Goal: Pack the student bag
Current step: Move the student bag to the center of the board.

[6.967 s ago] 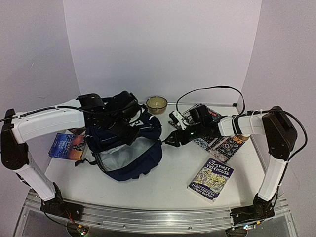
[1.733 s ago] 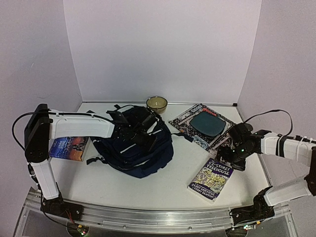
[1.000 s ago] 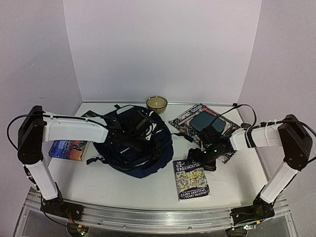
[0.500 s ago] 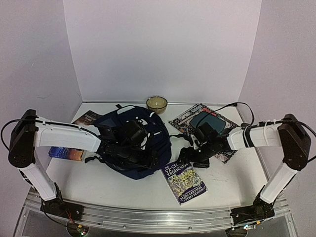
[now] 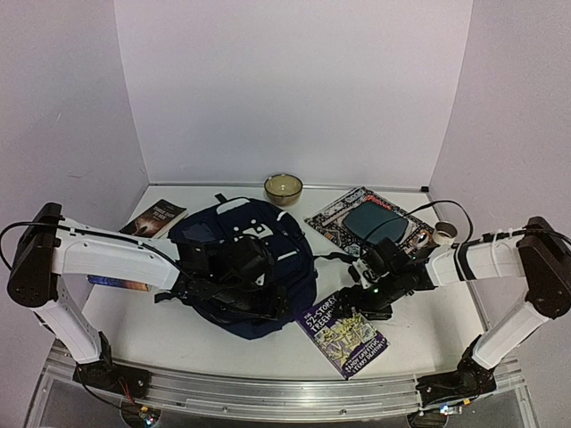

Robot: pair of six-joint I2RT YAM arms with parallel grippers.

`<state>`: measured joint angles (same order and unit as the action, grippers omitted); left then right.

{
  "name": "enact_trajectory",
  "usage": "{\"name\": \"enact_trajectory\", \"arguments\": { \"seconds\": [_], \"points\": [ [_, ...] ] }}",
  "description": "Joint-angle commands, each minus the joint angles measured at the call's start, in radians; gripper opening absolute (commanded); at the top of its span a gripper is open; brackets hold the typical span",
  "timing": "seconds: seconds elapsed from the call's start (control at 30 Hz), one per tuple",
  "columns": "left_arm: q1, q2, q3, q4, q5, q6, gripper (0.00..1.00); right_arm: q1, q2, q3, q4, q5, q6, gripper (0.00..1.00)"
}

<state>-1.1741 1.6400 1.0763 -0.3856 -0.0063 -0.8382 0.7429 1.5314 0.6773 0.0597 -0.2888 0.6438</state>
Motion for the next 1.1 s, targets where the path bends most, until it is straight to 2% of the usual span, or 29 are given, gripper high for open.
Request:
{"name": "enact_trajectory", "arguments": {
  "seconds": [0.0, 0.17, 0.37, 0.53, 0.63, 0.87, 0.97, 1.07],
  "points": [
    [0.056, -0.043, -0.004, -0.064, -0.128, 0.027, 0.75, 0.026, 0.037, -0.03, -0.019, -0.092, -0.011, 0.86],
    [0.188, 0.017, -0.001, -0.064, -0.147, 0.12, 0.74, 0.032, 0.058, -0.012, 0.025, -0.094, 0.017, 0.8],
    [0.318, 0.136, 0.088, -0.062, -0.162, 0.254, 0.74, 0.037, 0.103, 0.029, 0.071, -0.087, 0.051, 0.77],
    [0.379, 0.191, 0.151, -0.069, -0.16, 0.305, 0.73, 0.037, 0.126, 0.052, 0.074, -0.087, 0.046, 0.74],
    [0.377, 0.126, 0.147, -0.075, -0.125, 0.281, 0.73, 0.038, 0.135, 0.06, 0.047, -0.103, 0.0, 0.74],
    [0.373, -0.141, 0.046, -0.126, -0.107, 0.2, 0.73, 0.038, 0.157, 0.07, -0.098, -0.118, -0.15, 0.73],
    [0.372, -0.232, 0.018, -0.147, -0.077, 0.176, 0.74, 0.037, 0.161, 0.076, -0.136, -0.121, -0.203, 0.63],
    [0.37, -0.291, -0.019, -0.149, -0.026, 0.143, 0.74, 0.037, 0.166, 0.089, -0.158, -0.132, -0.238, 0.44]
  ]
}}
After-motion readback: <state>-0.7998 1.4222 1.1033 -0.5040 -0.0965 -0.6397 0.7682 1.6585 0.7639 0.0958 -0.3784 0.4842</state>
